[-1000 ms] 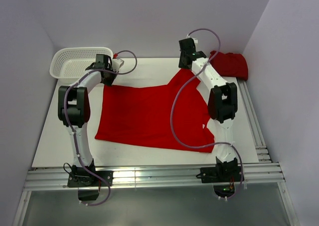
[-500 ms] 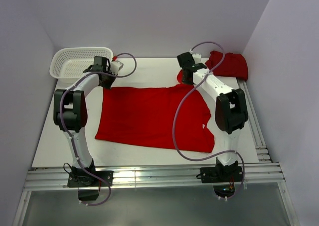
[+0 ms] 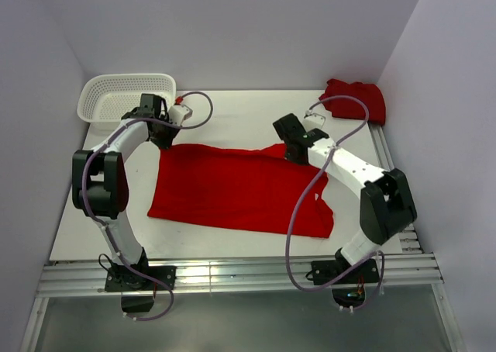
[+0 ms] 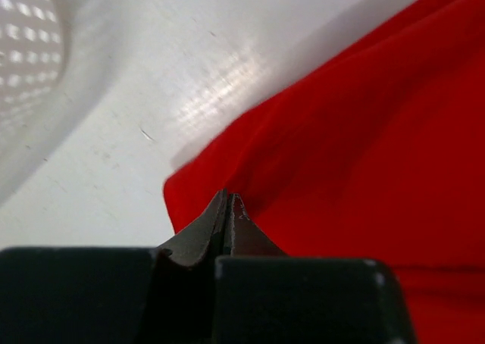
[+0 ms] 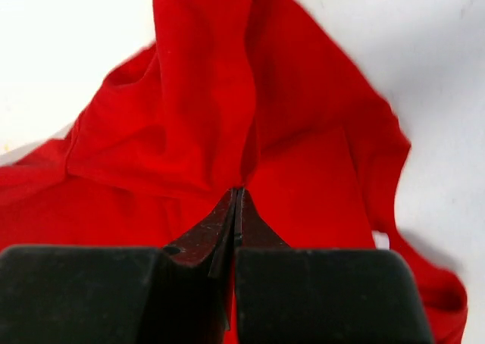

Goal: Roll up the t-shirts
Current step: Fold the tshirt

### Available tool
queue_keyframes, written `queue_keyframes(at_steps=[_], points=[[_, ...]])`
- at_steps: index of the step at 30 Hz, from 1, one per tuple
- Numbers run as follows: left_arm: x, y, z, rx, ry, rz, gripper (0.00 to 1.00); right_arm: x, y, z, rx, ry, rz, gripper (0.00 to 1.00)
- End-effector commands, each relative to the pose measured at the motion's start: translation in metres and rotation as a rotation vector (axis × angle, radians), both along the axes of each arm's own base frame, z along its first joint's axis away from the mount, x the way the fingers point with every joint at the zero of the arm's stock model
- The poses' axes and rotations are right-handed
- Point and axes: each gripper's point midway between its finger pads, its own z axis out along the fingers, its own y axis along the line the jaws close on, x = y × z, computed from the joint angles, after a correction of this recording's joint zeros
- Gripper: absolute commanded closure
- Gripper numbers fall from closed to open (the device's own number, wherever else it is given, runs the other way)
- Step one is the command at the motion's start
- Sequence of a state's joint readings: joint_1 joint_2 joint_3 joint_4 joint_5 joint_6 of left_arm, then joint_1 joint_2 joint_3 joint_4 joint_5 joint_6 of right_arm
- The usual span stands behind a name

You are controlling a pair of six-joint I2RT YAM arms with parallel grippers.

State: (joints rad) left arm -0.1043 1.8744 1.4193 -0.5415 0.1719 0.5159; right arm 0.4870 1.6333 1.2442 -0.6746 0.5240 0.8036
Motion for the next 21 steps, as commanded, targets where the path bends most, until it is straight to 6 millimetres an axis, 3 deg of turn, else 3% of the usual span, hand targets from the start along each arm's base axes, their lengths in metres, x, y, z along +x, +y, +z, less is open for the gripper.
queue_keyframes(at_steps=[1,9,16,21], points=[[-0.024,-0.003,0.013,-0.030,0.023,-0.074,1.00,-0.021,-0.008,0.012,0.042,-0.067,-0.093,1.00],[-0.067,0.004,0.002,-0.041,0.108,-0.124,1.00,-0.063,-0.008,0.013,0.081,-0.073,-0.117,1.00],[-0.090,0.010,-0.006,-0.067,0.160,-0.132,1.00,-0.095,-0.006,-0.010,0.073,-0.020,-0.121,1.00],[-0.104,0.008,-0.006,-0.084,0.174,-0.140,1.00,-0.106,-0.008,-0.018,0.058,0.000,-0.136,1.00]])
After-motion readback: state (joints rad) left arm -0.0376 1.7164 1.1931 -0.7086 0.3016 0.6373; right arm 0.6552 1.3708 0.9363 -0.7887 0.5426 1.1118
